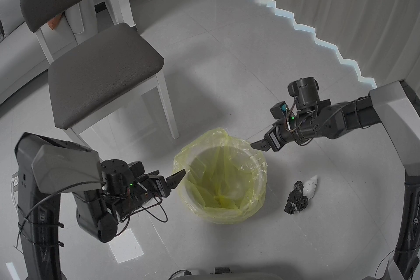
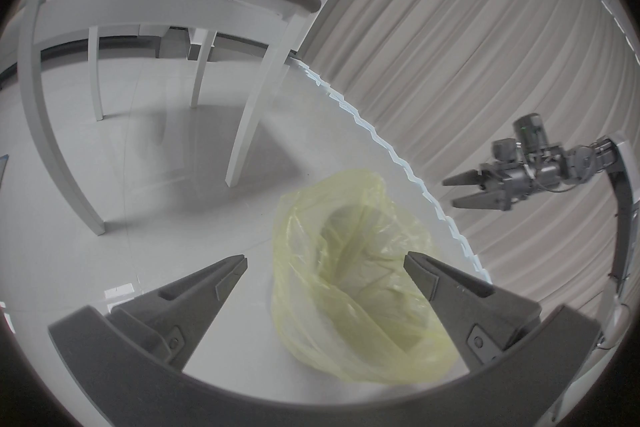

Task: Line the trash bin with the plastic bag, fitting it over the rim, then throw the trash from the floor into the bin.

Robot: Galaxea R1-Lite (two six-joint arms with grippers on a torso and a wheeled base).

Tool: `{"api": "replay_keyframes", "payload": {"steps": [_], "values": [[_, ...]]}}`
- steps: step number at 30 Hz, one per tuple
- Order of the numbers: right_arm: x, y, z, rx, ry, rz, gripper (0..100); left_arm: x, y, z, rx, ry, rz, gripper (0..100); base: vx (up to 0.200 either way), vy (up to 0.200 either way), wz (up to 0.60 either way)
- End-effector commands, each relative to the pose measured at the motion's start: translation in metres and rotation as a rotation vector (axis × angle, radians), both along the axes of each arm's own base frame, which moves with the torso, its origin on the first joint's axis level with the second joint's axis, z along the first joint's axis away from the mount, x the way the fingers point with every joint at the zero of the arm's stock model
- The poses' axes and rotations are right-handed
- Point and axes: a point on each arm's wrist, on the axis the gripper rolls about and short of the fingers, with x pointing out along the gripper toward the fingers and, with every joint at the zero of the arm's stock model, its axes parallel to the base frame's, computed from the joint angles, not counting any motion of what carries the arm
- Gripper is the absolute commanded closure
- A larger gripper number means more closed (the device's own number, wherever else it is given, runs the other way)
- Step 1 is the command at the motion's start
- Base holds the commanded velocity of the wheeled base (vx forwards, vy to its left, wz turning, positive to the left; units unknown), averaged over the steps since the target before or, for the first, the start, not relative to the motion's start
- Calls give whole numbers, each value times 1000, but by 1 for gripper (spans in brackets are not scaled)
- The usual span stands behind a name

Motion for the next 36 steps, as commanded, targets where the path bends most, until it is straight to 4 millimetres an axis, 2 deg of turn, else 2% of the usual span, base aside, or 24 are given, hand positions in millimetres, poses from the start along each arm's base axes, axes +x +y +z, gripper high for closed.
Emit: {"api": "replay_keyframes", "payload": {"steps": [1,5,6,11,21,23,28,36], "values": [[-24,-20,-12,6,6,-55,0,35,-8,-49,61,26,45,0,0,0,0],[-27,-21,-28,-8,27,-63,0,37,-8,-47,68,22,65,0,0,0,0],[-23,-20,-41,-16,39,-69,0,35,-7,-46,70,25,68,0,0,0,0],[-13,-24,-65,-22,53,-85,0,33,-5,-45,88,26,67,0,0,0,0],[-2,-31,-97,-39,99,-103,0,37,-4,-48,117,27,64,0,0,0,0],[2,-29,-109,-49,114,-101,0,42,-8,-47,121,36,59,0,0,0,0],[7,-29,-117,-48,116,-104,0,51,-9,-49,176,53,45,0,0,0,0],[17,-26,-142,-57,135,-102,0,62,-17,-54,199,77,25,0,0,0,0]]}}
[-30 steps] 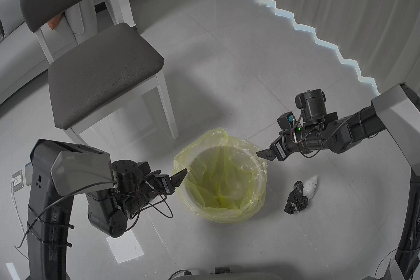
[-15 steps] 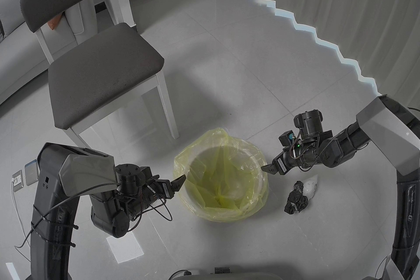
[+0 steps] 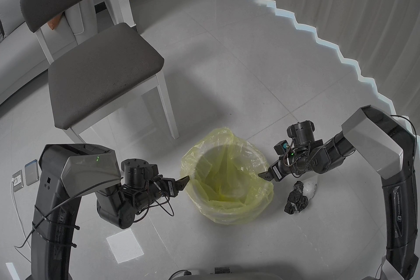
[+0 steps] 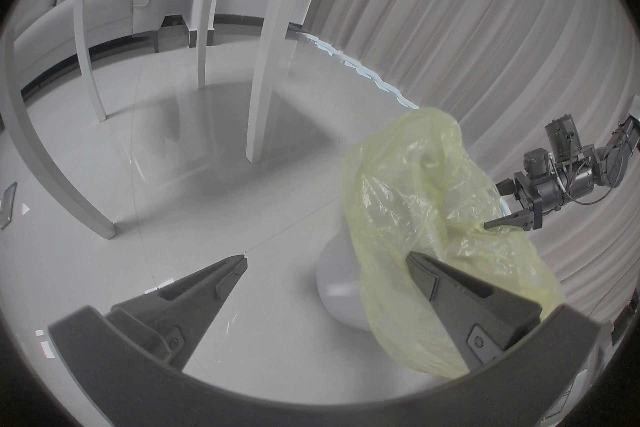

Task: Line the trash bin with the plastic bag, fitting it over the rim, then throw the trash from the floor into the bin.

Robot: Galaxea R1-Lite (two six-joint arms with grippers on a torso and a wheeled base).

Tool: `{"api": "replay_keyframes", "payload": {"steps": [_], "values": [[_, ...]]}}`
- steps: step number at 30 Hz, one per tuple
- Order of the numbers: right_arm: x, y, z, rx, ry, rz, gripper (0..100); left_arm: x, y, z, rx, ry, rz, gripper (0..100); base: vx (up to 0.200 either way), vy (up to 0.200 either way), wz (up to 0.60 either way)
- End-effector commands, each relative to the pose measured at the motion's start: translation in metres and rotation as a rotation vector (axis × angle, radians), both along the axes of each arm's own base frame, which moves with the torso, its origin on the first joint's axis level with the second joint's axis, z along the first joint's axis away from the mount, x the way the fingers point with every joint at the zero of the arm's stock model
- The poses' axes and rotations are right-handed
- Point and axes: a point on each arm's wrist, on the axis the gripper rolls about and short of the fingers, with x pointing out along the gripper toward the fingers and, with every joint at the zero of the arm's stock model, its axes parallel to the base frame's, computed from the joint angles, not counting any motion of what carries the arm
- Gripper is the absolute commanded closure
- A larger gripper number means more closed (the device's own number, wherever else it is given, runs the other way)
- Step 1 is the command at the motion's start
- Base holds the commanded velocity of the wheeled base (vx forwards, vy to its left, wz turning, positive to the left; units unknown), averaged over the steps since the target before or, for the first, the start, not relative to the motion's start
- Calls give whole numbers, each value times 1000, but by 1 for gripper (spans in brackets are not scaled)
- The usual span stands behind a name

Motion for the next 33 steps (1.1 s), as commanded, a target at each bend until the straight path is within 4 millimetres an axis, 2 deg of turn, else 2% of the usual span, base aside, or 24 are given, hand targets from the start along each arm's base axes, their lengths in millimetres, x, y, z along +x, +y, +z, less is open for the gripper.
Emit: {"api": "replay_keyframes", "payload": {"steps": [1,4,14,18,21,28,33], "values": [[5,2,-22,-8,28,2,0,5,-6,-3,4,9,-9,0,0,0,0],[4,4,-18,-4,22,7,0,6,-5,-3,15,15,-12,0,0,0,0],[2,10,23,33,-55,22,0,4,-5,-4,28,30,-17,0,0,0,0],[1,9,41,41,-83,20,0,4,-4,-2,27,27,-16,0,0,0,0],[2,3,46,40,-95,11,0,4,-4,-2,27,26,-16,0,0,0,0],[6,-20,41,30,-81,-37,0,3,-5,-2,28,27,-17,0,0,0,0],[6,-21,35,30,-65,-40,0,3,-5,-1,27,24,-19,0,0,0,0]]}}
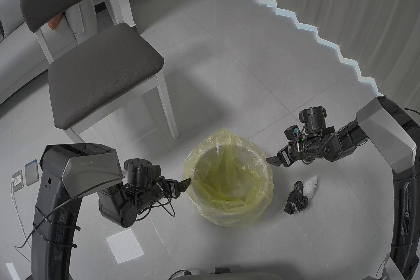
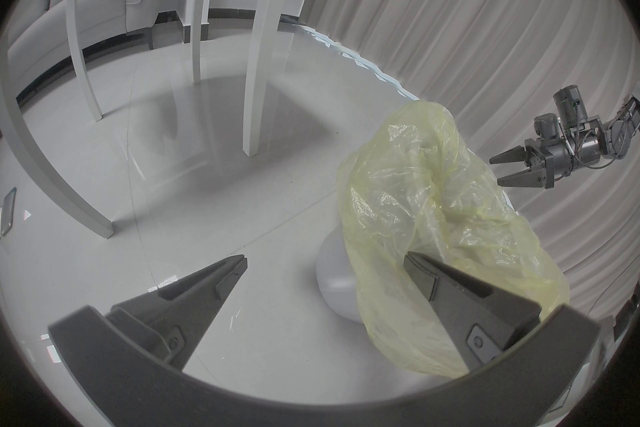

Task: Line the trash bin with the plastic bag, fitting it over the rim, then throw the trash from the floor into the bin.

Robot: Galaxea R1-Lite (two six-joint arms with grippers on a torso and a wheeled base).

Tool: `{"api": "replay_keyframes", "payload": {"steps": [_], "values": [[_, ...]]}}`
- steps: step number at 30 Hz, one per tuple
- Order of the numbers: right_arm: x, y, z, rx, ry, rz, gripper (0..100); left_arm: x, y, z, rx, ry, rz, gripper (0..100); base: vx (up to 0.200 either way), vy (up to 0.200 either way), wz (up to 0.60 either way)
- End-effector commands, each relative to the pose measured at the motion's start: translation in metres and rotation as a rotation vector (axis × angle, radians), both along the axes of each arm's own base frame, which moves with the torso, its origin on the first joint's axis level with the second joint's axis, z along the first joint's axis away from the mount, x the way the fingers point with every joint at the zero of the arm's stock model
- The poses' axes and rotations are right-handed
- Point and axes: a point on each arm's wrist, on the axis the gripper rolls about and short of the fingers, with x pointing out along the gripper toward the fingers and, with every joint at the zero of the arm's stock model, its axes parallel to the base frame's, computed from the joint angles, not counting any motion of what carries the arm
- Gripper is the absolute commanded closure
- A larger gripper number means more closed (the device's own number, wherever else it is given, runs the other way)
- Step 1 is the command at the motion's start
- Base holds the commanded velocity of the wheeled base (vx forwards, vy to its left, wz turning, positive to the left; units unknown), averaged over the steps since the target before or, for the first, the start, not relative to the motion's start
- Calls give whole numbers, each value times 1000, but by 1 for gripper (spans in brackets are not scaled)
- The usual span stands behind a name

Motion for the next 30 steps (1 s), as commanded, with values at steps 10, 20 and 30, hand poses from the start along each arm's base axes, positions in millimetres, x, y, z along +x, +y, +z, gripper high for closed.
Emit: {"api": "replay_keyframes", "payload": {"steps": [10,20,30], "values": [[0,8,-36,-18,66,19,0,2,-2,-2,22,20,-11,0,0,0,0],[6,16,-45,-17,66,32,0,12,-5,-3,49,13,-26,0,0,0,0],[10,16,-63,-26,90,27,0,13,-4,-8,51,19,-22,0,0,0,0]]}}
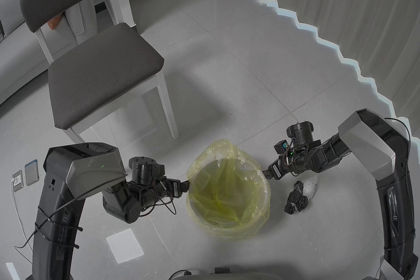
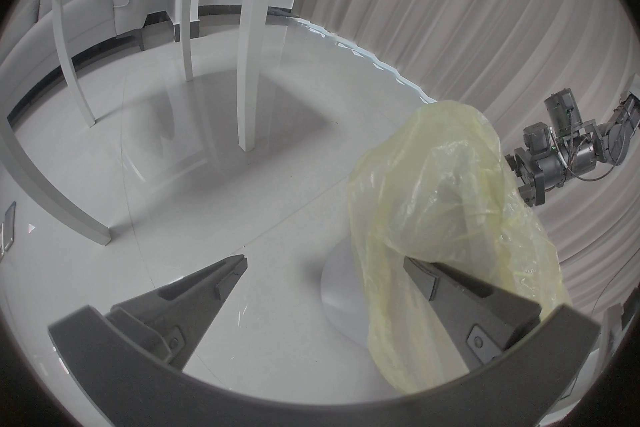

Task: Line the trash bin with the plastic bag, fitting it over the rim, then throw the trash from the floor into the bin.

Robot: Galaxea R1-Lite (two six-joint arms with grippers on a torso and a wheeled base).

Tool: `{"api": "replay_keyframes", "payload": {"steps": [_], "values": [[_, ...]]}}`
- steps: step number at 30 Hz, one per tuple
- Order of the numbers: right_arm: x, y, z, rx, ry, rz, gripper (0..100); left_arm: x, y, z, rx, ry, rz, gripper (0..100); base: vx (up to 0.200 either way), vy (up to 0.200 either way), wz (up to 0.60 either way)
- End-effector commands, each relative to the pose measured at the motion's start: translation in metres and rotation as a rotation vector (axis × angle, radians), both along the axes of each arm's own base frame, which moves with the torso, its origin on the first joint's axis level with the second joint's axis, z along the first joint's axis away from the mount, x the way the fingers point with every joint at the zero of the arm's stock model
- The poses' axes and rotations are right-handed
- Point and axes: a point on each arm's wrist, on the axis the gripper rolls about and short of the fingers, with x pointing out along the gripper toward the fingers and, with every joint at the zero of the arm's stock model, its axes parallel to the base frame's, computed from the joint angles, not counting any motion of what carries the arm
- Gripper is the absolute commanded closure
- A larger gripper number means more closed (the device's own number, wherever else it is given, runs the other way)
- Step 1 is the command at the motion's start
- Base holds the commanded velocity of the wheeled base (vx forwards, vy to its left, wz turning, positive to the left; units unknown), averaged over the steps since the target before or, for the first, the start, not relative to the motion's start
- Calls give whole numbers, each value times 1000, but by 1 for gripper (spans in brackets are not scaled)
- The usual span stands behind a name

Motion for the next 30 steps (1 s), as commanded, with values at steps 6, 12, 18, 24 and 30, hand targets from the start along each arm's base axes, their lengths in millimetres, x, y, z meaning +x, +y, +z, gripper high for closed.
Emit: {"api": "replay_keyframes", "payload": {"steps": [6,12,18,24,30], "values": [[7,-8,-3,-7,-8,-18,0,5,10,5,-5,-15,28,0,0,0,0],[13,-27,12,-6,-33,-55,0,8,28,14,-9,-28,72,0,0,0,0],[12,-37,37,6,-76,-74,0,5,34,30,-24,-45,81,0,0,0,0],[4,-44,52,11,-87,-88,0,-1,31,42,-35,-61,70,0,0,0,0],[-10,-69,58,1,-63,-132,0,8,13,64,-96,-121,50,0,0,0,0]]}}
